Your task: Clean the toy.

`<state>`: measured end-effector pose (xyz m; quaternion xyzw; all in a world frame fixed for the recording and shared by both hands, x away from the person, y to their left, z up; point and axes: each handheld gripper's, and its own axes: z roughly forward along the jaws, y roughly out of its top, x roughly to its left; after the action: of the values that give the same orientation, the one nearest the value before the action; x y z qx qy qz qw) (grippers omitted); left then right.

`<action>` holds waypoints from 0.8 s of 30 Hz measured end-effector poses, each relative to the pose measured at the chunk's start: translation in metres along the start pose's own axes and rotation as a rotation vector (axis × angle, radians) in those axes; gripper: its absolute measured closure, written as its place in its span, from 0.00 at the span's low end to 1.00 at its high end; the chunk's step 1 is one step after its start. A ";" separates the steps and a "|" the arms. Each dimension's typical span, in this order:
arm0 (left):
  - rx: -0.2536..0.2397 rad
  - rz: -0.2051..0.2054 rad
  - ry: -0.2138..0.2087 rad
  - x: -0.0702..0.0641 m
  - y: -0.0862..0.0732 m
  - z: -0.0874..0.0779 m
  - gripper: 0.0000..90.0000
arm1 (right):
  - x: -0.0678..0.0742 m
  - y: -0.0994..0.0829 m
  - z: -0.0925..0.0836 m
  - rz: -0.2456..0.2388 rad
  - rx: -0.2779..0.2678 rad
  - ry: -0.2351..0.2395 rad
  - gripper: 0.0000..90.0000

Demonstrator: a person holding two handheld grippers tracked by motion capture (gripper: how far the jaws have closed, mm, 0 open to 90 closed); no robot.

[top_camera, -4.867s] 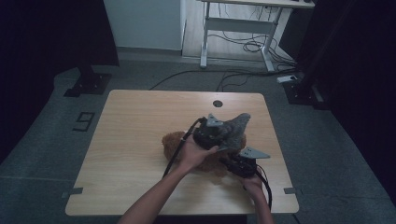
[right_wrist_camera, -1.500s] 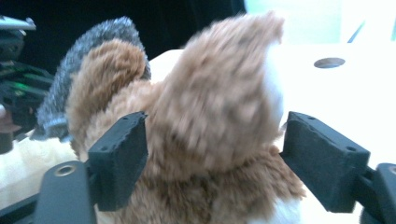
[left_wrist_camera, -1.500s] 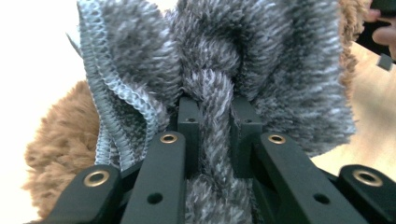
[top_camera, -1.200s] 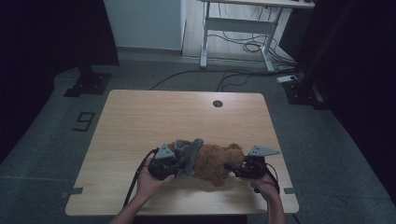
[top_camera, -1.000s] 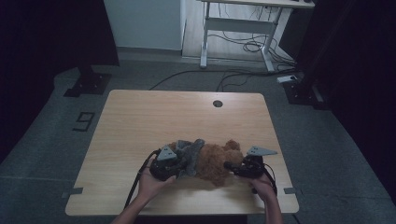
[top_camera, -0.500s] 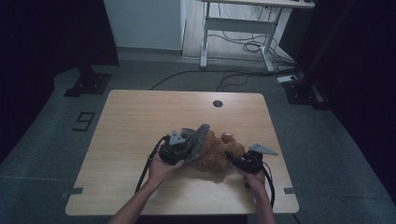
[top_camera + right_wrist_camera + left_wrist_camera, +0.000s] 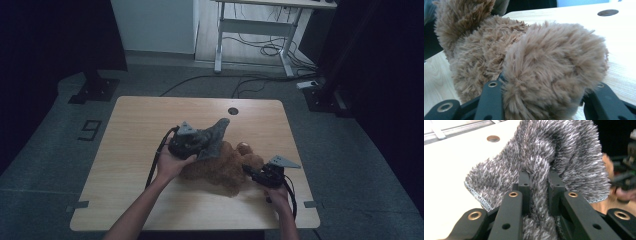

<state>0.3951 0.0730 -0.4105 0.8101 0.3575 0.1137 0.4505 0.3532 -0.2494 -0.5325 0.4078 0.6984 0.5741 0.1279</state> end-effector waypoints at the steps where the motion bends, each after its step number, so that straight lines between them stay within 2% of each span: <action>1: 0.009 -0.005 -0.018 0.000 0.005 0.006 0.85 | 0.000 0.000 0.000 -0.004 -0.001 0.000 0.59; 3: 0.041 -0.014 -0.073 -0.005 0.011 0.021 0.85 | 0.001 0.001 -0.001 -0.008 -0.002 -0.003 0.59; 5: 0.074 -0.006 -0.133 -0.017 0.013 0.036 0.85 | 0.001 0.001 0.000 -0.008 -0.001 -0.009 0.59; 7: 0.107 0.030 -0.173 -0.033 0.012 0.048 0.85 | 0.002 0.002 0.000 -0.009 0.001 -0.015 0.59; 9: 0.133 0.070 -0.184 -0.052 0.008 0.059 0.85 | 0.002 0.002 -0.001 -0.010 0.006 -0.018 0.59; 12: 0.160 0.130 -0.151 -0.073 -0.001 0.069 0.85 | 0.003 0.002 -0.001 -0.006 0.013 -0.021 0.59; 15: 0.150 0.165 -0.099 -0.083 -0.009 0.069 0.85 | 0.003 0.002 -0.002 -0.004 0.016 -0.032 0.59; 18: 0.149 0.181 -0.066 -0.083 -0.015 0.064 0.85 | 0.002 0.002 -0.002 0.016 0.008 -0.027 0.59; 24: 0.157 0.191 -0.012 -0.072 -0.027 0.043 0.86 | 0.002 0.003 -0.002 0.029 0.009 -0.024 0.59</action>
<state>0.3526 0.0054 -0.4470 0.8739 0.2841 0.1229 0.3749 0.3518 -0.2493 -0.5281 0.4255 0.6934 0.5677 0.1262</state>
